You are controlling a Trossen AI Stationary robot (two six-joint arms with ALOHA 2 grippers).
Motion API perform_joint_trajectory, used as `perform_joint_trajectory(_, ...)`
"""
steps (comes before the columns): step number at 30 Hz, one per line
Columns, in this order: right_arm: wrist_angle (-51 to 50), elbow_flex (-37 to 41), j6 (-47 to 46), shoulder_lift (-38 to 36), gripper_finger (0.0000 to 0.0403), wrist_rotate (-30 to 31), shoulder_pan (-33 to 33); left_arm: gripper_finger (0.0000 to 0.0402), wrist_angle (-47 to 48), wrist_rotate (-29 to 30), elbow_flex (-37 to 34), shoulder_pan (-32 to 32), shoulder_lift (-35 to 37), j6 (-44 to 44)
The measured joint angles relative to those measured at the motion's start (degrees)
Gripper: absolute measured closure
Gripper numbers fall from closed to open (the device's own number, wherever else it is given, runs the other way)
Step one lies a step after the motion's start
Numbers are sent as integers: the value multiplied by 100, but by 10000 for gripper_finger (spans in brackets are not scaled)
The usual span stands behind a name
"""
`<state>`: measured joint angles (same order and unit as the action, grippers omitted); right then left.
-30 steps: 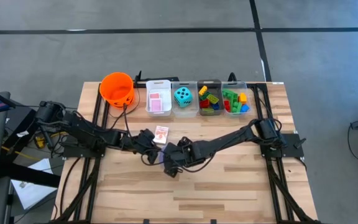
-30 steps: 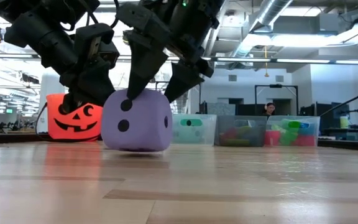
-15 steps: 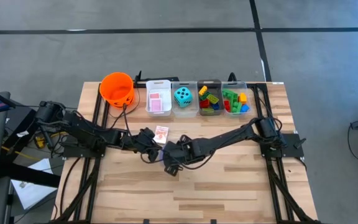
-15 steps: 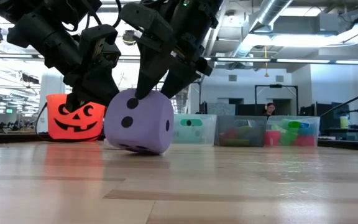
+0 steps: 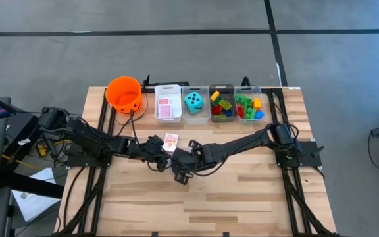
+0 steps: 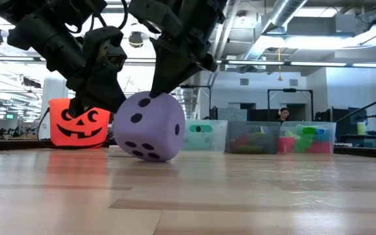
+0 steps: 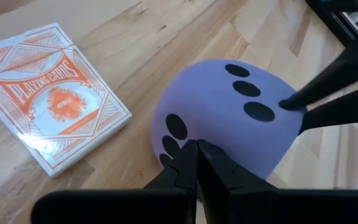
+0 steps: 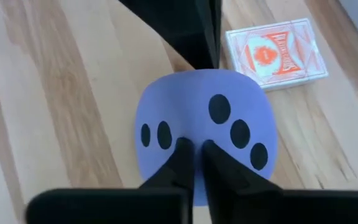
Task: Pick & Place Toys
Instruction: Put the violet dice into the left transparent bin
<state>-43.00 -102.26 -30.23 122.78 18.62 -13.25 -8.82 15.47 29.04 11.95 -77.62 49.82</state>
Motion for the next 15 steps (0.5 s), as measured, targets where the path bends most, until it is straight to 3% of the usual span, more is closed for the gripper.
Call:
perform_joint_trajectory(9, -268, 2, 99, -112, 402, -97, 29, 401, -14, -48, 0, 1, 5, -3)
perform_joint_trajectory(15, -567, 24, 189, -392, 401, 57, 93, 401, 46, -44, 2, -55, 369, -260)
